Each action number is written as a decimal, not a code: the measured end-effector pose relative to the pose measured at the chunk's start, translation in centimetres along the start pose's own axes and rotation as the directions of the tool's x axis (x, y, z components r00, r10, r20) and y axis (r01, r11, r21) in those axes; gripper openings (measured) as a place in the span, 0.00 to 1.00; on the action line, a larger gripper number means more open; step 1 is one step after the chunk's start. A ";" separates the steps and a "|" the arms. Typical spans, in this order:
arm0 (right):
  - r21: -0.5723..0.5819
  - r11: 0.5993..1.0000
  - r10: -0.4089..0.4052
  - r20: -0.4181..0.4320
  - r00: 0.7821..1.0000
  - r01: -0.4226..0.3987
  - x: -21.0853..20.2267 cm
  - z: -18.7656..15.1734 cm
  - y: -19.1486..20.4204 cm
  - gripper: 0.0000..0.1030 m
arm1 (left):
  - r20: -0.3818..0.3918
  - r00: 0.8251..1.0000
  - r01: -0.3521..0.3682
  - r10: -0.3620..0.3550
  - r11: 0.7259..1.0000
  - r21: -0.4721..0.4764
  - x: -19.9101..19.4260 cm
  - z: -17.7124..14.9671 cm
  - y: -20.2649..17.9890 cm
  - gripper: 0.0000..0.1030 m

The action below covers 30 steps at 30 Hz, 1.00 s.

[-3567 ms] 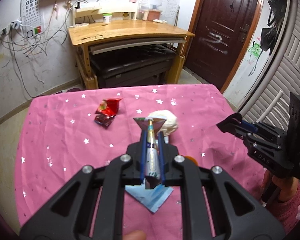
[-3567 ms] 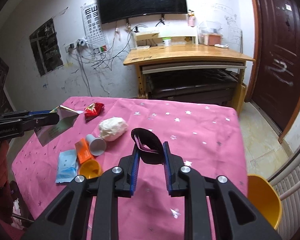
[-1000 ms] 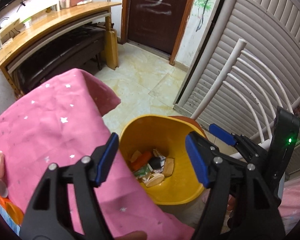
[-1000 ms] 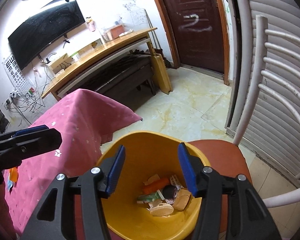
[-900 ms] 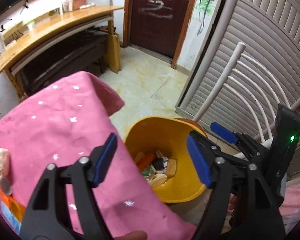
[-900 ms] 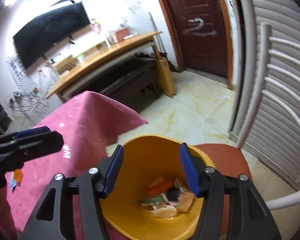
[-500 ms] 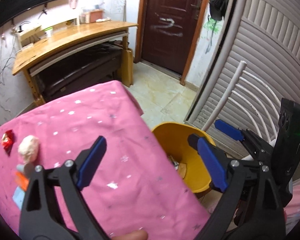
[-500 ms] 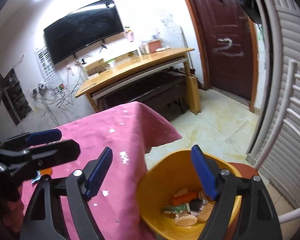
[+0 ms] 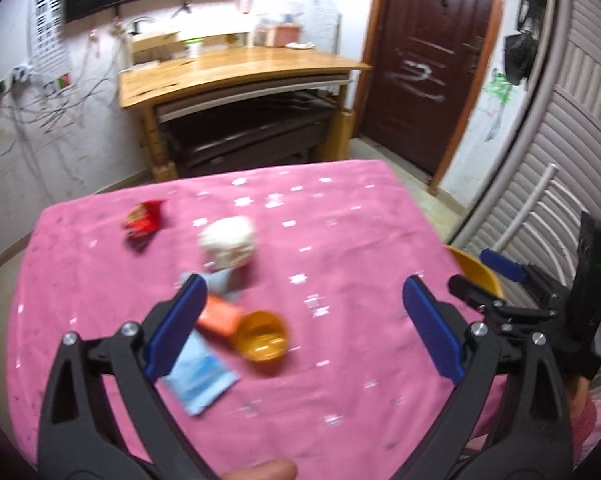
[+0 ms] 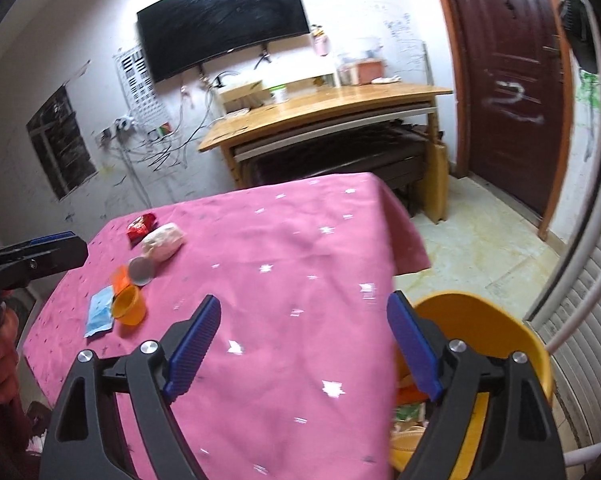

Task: Collect trash
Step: 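Move both tools back over the table trash, then grasp the light blue packet with the left tool while the right tool grasps the orange cup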

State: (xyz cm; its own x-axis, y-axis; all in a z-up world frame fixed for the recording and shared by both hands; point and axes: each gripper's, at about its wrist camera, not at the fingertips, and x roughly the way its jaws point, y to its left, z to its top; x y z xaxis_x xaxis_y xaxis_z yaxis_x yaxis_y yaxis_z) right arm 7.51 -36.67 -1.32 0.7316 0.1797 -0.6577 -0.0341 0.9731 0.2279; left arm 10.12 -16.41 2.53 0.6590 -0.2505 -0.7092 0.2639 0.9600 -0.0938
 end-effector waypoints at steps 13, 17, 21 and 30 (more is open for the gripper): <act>-0.074 0.993 0.086 -0.027 0.996 -0.087 2.4 1.1 5.6 0.81 | -0.057 0.993 -0.104 0.100 0.991 -0.081 0.2 -2.6 6.8 0.91; -0.098 0.990 0.101 -0.049 0.994 -0.105 3.3 1.2 6.9 0.81 | -0.109 0.986 -0.135 0.125 0.987 -0.085 1.2 -3.7 8.0 0.91; -0.105 0.988 0.105 -0.056 0.993 -0.110 3.7 1.3 7.4 0.82 | -0.149 0.981 -0.135 0.121 0.987 -0.086 2.0 -4.4 8.5 0.91; -0.124 0.985 0.115 -0.072 0.991 -0.123 4.0 1.1 8.3 0.82 | -0.204 0.971 -0.149 0.126 0.984 -0.100 3.6 -5.0 8.8 0.91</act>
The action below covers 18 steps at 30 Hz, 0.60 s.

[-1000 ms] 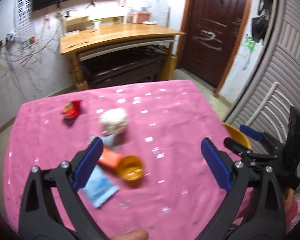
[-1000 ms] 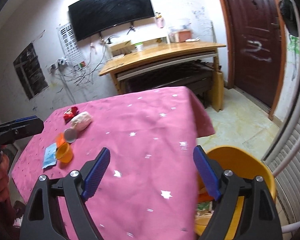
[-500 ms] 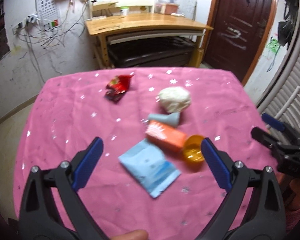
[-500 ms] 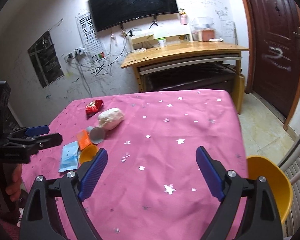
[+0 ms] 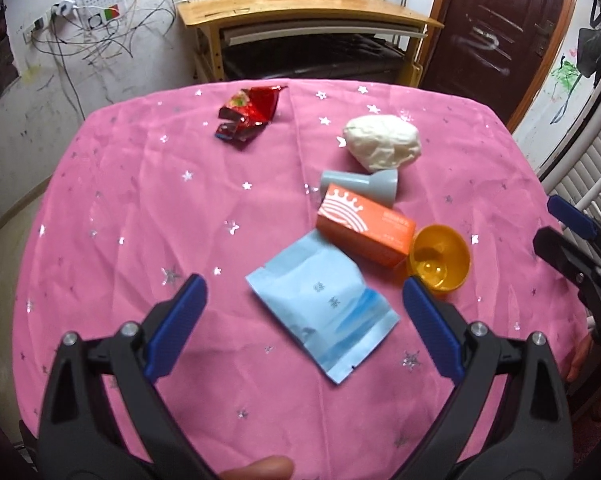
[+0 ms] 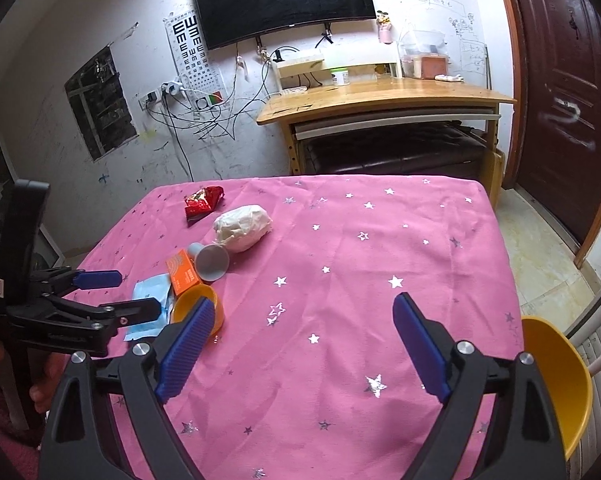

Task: Collect trash
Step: 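Grasp the light blue packet with the left tool while the right tool grasps the orange cup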

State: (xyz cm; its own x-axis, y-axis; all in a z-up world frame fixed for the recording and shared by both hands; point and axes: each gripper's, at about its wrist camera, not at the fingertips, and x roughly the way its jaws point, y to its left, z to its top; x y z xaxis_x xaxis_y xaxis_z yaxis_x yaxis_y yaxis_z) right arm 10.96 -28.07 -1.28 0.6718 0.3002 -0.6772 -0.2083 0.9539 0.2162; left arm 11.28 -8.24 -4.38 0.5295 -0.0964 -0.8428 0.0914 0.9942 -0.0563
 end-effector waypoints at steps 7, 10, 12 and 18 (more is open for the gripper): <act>-0.033 0.999 0.017 -0.019 1.000 -0.018 0.6 -0.1 1.1 0.82 | -0.003 1.000 -0.025 0.025 0.999 0.022 0.7 0.0 -0.3 0.83; -0.049 0.998 0.023 -0.031 0.999 -0.025 0.9 0.0 1.6 0.83 | -0.009 1.000 -0.028 0.028 0.999 0.028 1.0 0.0 -0.4 0.69; -0.061 0.998 0.026 -0.039 0.999 -0.028 1.1 -0.1 2.0 0.83 | -0.006 1.000 -0.023 0.023 0.999 0.034 1.0 0.0 -0.3 0.59; -0.106 0.993 0.048 -0.069 0.996 -0.056 2.3 0.0 3.9 0.83 | 0.004 1.000 0.003 -0.003 1.000 0.013 0.5 -0.2 0.6 0.42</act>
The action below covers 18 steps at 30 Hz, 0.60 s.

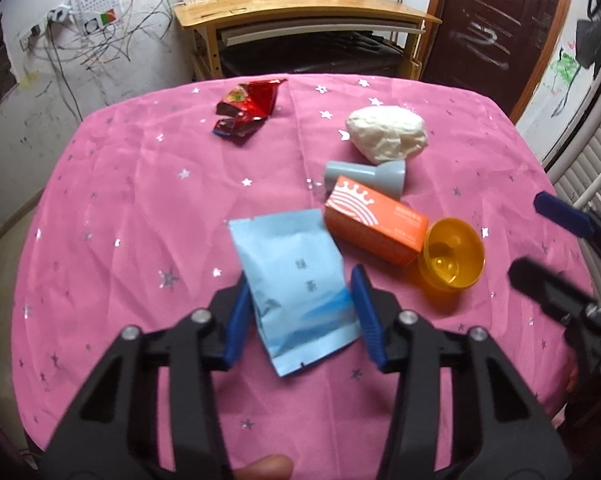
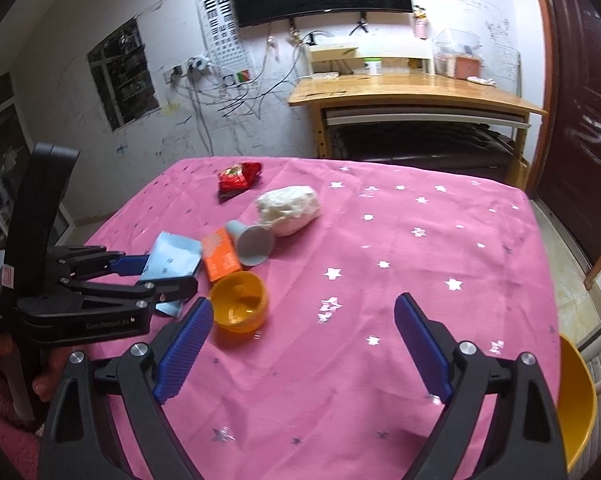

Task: Collect trash
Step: 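Grasp the light blue packet with the left tool while the right tool grasps the orange cup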

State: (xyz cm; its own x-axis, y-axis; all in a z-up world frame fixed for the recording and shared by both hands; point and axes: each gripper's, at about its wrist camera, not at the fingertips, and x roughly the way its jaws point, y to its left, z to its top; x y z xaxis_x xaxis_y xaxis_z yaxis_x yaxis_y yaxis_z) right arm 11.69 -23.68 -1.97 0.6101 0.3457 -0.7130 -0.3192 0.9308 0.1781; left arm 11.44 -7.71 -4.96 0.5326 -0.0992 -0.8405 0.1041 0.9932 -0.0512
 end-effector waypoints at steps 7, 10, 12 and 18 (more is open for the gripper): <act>-0.075 0.997 0.019 -0.101 0.995 -0.027 2.8 0.5 2.9 0.83 | 0.003 1.000 0.009 -0.009 0.999 -0.032 -0.5 -0.2 1.8 0.39; -0.103 0.995 0.000 -0.130 0.991 -0.014 3.8 0.8 3.6 0.83 | 0.006 1.000 0.020 -0.020 0.999 -0.049 -0.7 -0.5 2.8 0.39; -0.107 0.994 -0.009 -0.150 0.989 -0.007 4.4 1.0 3.9 0.83 | 0.008 1.000 0.027 -0.026 0.998 -0.059 -0.8 -0.7 3.4 0.39; -0.113 0.994 -0.023 -0.189 0.982 0.002 5.8 1.1 4.5 0.67 | 0.011 0.999 0.034 -0.033 0.996 -0.078 -1.0 -0.9 4.6 0.39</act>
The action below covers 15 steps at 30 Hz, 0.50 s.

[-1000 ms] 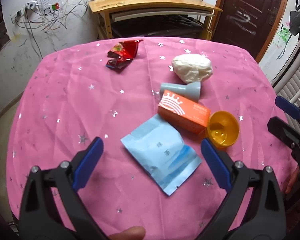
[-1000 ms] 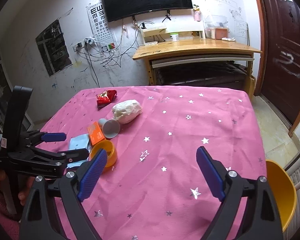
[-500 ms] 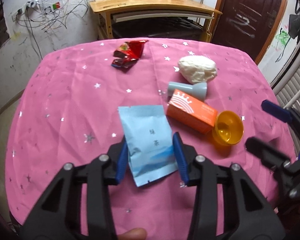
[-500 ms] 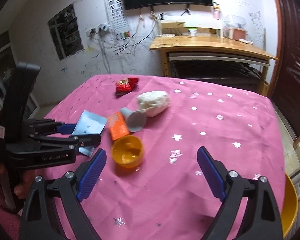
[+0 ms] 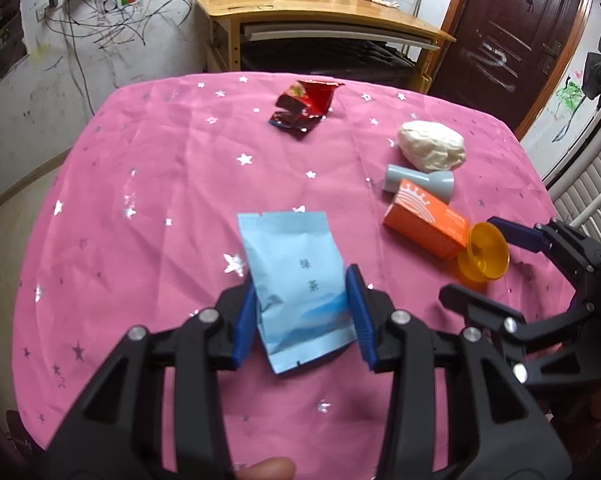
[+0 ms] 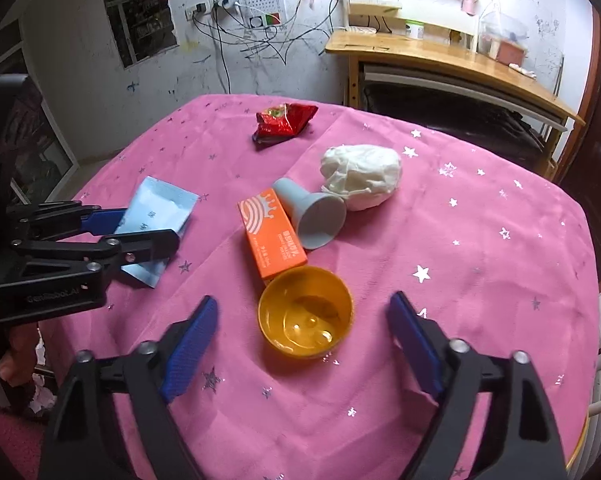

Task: Collect trash
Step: 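Grasp the light blue packet with the left tool while the right tool grasps the orange cup, then carry the blue packet and orange cup over the yellow bin and open both tools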

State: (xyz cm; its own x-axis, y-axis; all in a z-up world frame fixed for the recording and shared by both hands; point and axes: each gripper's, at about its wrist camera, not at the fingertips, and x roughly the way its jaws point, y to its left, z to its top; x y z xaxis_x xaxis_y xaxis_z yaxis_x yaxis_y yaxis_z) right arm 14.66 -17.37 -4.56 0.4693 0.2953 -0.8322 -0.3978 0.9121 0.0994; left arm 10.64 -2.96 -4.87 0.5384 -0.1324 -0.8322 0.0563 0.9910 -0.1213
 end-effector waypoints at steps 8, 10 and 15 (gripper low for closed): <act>0.002 0.999 -0.052 0.001 0.999 0.052 -0.5 -0.1 -0.2 0.34 | 0.020 1.000 0.013 -0.013 1.000 -0.009 -0.8 0.0 0.6 0.39; 0.022 0.999 -0.046 0.019 0.999 0.045 -1.1 -0.2 -0.6 0.34 | 0.026 1.000 0.018 -0.017 1.000 -0.008 -1.1 0.0 0.5 0.39; 0.066 0.997 -0.052 0.075 0.996 0.047 -3.4 -0.6 -1.8 0.34 | 0.055 0.998 0.020 -0.021 1.000 0.005 -2.5 0.2 0.0 0.39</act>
State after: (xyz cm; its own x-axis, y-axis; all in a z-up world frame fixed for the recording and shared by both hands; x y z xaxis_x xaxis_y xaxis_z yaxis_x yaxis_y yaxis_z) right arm 13.34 -20.20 -2.26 0.5473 0.2686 -0.7927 -0.3222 0.9417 0.0966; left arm 9.46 -2.67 -2.72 0.5825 -0.1515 -0.7986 0.0714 0.9882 -0.1354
